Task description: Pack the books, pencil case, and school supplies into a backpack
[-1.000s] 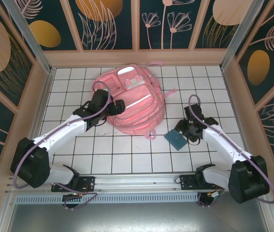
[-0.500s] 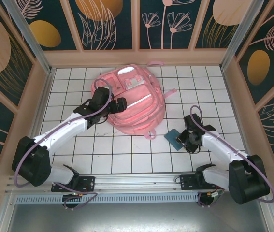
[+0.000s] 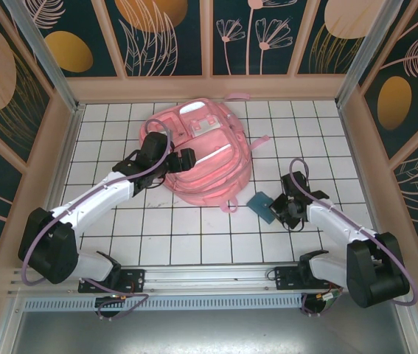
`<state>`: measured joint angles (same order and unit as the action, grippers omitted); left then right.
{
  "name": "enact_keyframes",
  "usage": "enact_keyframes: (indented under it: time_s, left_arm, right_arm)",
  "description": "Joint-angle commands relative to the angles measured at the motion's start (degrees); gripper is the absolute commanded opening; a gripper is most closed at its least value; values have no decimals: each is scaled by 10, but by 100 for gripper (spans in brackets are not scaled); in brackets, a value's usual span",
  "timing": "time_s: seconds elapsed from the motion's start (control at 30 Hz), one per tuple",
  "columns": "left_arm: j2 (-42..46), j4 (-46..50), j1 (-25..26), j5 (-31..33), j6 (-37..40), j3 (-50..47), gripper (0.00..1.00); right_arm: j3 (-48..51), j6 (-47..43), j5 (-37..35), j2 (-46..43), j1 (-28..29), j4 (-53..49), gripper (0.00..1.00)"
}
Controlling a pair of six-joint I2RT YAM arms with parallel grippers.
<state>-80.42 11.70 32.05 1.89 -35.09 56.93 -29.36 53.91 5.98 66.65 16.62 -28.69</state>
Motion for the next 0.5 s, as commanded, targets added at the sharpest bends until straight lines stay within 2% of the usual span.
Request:
enact_keyframes:
  time_s: [0.0, 0.03, 0.13, 0.2, 0.27, 0.47]
  left_arm:
    - [-9, -8, 5, -8, 11, 18, 94]
    - [-10, -7, 6, -8, 11, 19, 94]
    - [-11, -6, 7, -6, 12, 20, 95]
    - [-12, -7, 7, -5, 11, 19, 96]
    - [-12, -8, 7, -6, 10, 19, 96]
    - [-17, -10, 7, -12, 12, 24, 98]
  right_arm:
    - [-23, -26, -57, 5, -12, -19, 0]
    - [-29, -32, -56, 4, -13, -24, 0]
    - [-32, -36, -40, 0, -13, -30, 33]
    - [-25, -30, -27, -3, -13, -30, 44]
    - [-10, -24, -17, -4, -13, -17, 48]
    - [11, -18, 9, 13, -14, 35, 48]
